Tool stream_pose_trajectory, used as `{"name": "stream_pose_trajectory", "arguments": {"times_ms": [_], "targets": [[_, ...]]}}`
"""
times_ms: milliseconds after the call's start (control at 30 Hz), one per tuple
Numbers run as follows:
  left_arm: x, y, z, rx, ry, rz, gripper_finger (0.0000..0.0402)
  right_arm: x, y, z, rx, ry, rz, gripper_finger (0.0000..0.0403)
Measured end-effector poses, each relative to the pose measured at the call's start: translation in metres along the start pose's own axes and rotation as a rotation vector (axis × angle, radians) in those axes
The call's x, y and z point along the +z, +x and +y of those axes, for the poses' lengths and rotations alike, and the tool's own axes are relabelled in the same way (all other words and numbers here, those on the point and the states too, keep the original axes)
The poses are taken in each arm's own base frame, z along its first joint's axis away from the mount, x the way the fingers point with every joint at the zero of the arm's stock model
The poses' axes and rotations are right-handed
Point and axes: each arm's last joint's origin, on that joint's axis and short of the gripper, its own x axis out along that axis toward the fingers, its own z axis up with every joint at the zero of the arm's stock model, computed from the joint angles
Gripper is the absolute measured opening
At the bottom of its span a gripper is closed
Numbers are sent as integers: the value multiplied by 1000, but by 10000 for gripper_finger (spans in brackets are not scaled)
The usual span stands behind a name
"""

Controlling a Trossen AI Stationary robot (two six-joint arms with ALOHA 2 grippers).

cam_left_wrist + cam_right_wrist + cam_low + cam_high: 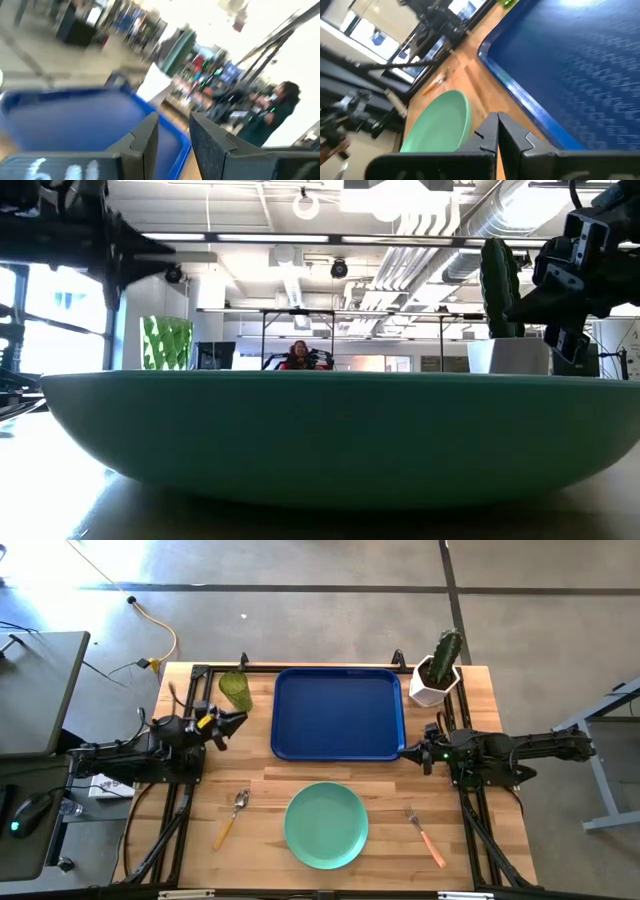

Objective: Pick and place plate/cup/fork/spoon on tray
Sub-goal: Put the green cup on the blue serving tray

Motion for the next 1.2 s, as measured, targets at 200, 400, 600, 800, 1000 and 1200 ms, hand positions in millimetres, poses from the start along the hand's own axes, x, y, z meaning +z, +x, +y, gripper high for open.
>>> {"name": "stream_pose_trajectory", "arguments": {"times_ms": [200, 400, 600, 800, 1000, 1200], "targets": [[30, -1, -18, -36, 39, -69, 100, 1, 0, -1, -19, 32, -21, 0], [63, 5, -37, 88, 262, 53, 100, 1, 0, 0, -19, 8, -22, 0], [94, 16, -56, 242, 440, 196, 99, 1, 0, -1, -19, 8, -23, 0], [116, 31, -68, 353, 582, 348, 99, 1, 0, 0, -19, 7, -22, 0], [129, 46, -67, 461, 560, 410, 99, 1, 0, 0, -19, 7, -23, 0], [134, 63, -57, 522, 515, 448, 99, 1, 0, 0, -19, 11, -23, 0]]}}
